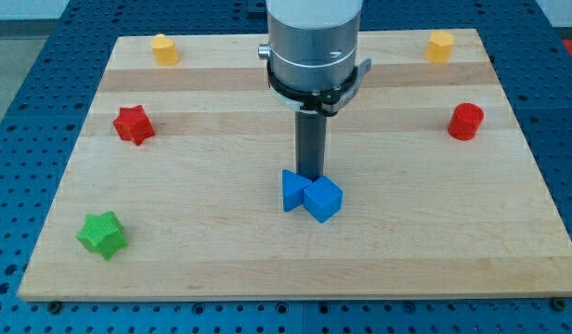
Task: Slide blue triangle towards bottom center
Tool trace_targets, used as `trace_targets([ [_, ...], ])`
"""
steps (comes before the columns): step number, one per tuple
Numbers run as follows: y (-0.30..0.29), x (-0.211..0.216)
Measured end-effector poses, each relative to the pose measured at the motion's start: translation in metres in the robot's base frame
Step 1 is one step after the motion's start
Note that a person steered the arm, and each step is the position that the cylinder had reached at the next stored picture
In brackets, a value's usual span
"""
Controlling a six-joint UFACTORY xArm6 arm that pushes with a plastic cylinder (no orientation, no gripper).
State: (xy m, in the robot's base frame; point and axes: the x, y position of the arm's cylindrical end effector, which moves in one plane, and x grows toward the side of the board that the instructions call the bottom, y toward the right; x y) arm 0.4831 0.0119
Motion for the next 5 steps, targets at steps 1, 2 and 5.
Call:
trace_targets([
  [1,0.004,0.0],
  [2,0.017,-0.003],
  [5,-0.003,-0.014],
])
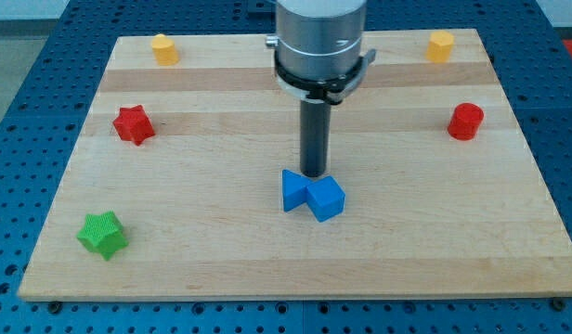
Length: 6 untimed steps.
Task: Slide blue triangle towards bottom center
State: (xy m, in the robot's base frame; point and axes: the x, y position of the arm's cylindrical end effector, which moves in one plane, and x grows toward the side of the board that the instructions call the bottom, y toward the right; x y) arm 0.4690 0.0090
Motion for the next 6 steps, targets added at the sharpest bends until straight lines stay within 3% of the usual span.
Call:
trace_targets([
  [6,-0.021,0.052],
])
